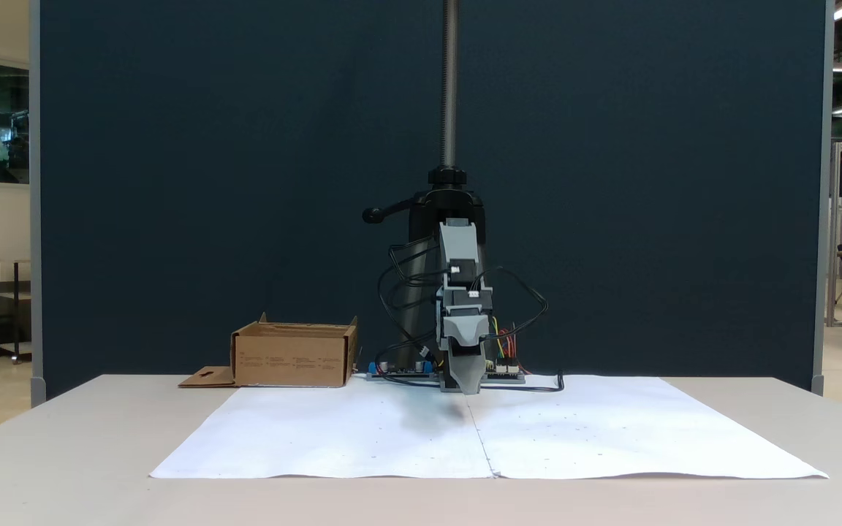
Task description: Grasp a green dice and put it in the bin.
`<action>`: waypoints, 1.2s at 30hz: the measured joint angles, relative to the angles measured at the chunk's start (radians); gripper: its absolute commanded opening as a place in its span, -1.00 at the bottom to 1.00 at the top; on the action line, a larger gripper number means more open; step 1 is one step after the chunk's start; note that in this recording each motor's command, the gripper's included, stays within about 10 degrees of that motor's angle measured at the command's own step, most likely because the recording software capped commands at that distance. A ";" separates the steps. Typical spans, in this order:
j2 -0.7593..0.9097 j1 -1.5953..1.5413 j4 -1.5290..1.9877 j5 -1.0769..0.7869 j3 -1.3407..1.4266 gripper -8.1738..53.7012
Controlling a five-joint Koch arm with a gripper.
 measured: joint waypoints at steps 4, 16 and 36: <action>0.003 0.000 -0.141 0.000 0.137 0.72; 0.011 0.000 -0.509 -0.005 0.259 0.73; 0.012 0.020 -0.834 -0.006 0.264 0.74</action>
